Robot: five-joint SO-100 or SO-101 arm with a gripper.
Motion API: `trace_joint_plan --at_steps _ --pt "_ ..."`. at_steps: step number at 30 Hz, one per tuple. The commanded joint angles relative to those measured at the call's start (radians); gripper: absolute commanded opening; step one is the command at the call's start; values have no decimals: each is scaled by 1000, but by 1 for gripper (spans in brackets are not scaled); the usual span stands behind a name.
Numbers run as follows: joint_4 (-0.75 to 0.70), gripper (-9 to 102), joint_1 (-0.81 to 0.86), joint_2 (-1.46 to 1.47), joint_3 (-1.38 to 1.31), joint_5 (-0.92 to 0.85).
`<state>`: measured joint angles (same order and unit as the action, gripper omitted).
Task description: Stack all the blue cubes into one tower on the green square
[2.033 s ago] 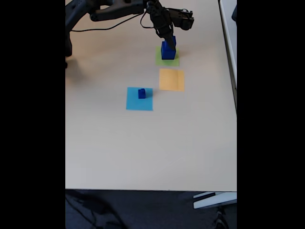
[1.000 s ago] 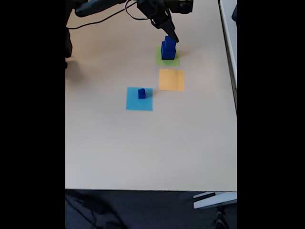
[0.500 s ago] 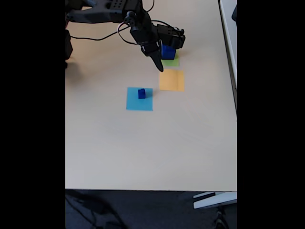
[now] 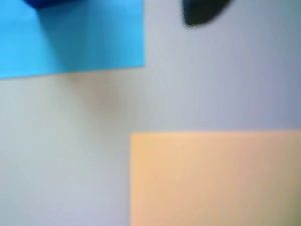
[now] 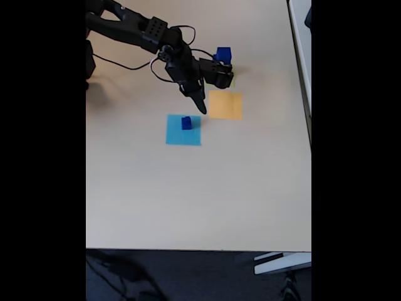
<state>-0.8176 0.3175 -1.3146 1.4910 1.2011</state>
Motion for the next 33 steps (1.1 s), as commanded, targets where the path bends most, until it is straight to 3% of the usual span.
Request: trace_joint_plan --at_steps 1,6,14,33 --pt "57 24 20 -135 41 -17" --pt "57 22 41 -183 100 -21" --pt "176 22 67 -252 282 -9" --pt "236 21 114 -245 362 -23"
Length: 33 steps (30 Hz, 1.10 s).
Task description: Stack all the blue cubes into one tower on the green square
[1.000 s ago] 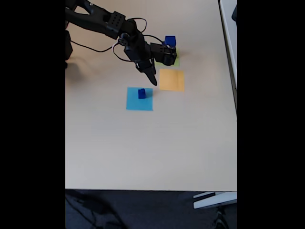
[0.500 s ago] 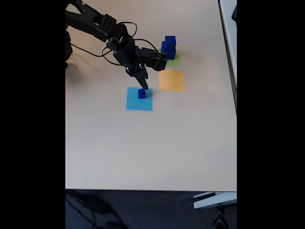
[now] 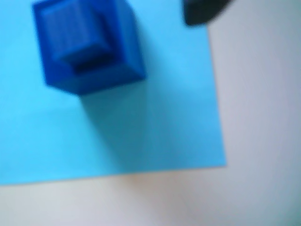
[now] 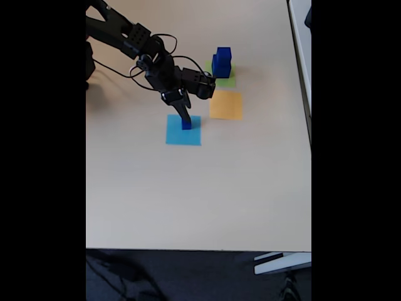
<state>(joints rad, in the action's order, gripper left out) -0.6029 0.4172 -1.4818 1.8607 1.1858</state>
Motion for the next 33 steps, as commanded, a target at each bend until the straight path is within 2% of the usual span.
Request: trace_joint_plan --at_steps 1,33 --pt "21 21 17 -74 -8 -8" --pt "77 17 28 -31 25 -11"
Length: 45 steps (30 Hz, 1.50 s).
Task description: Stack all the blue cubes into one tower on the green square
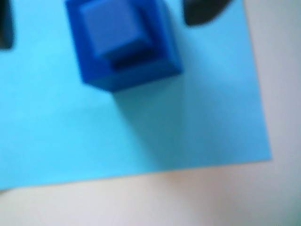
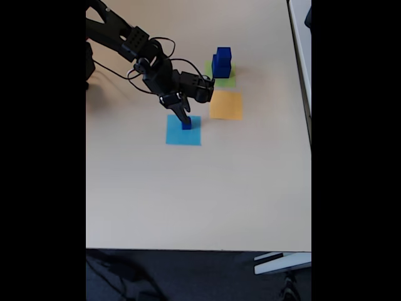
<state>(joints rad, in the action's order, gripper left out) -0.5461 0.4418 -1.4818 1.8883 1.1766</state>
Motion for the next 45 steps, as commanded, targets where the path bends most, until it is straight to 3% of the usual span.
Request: trace_joint_plan --at_steps 1,45 --pt "21 17 3 -31 -2 -2" --pt "95 10 8 -21 61 -5"
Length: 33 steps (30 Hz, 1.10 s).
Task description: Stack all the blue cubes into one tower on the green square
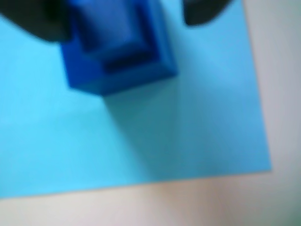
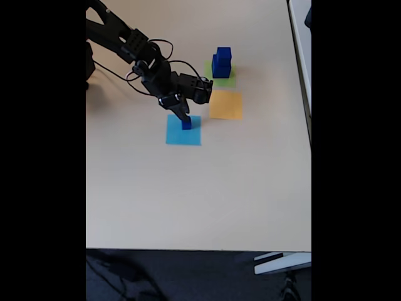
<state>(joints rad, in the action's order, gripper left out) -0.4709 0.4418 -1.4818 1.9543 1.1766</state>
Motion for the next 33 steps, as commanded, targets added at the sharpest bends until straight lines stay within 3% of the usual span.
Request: trace_joint_plan --at_steps 1,11,18,33 --pt "20 10 8 -21 -5 -5" --pt "23 8 12 -21 0 -8" --pt "23 0 12 -21 0 -6" --pt "5 0 -29 -37 -57 3"
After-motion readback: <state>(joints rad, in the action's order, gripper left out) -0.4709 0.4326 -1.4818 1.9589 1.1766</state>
